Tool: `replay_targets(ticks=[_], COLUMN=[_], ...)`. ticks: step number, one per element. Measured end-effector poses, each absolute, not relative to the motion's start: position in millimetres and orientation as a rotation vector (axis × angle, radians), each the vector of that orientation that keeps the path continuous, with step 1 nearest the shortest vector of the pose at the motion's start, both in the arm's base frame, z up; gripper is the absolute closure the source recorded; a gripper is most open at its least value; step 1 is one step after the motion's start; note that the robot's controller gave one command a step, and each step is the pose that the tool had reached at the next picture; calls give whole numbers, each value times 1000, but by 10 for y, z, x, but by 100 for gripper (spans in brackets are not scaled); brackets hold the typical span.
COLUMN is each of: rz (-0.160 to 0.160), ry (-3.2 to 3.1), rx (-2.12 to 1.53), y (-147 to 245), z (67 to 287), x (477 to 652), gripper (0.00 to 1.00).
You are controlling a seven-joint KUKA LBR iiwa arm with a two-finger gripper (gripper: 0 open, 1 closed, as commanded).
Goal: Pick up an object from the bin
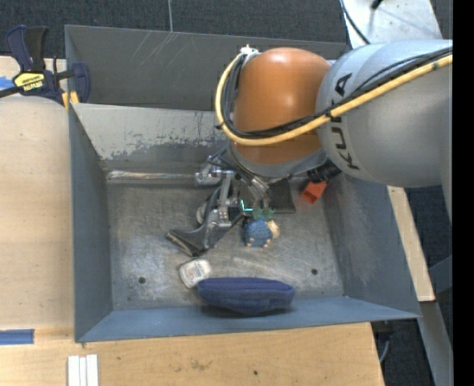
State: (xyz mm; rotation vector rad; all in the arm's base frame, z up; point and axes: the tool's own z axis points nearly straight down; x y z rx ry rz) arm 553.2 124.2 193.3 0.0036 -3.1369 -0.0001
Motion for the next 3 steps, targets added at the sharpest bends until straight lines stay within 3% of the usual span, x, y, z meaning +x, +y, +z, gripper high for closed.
replay_targets(ticks=[1,2,3], rz=[-5,-7,1], ry=[-3151,-3152,-3143], rx=[-128,-133,141], y=[829,832,595], z=[973,961,2937], x=[5518,5522,5484], gripper=[0,100,100])
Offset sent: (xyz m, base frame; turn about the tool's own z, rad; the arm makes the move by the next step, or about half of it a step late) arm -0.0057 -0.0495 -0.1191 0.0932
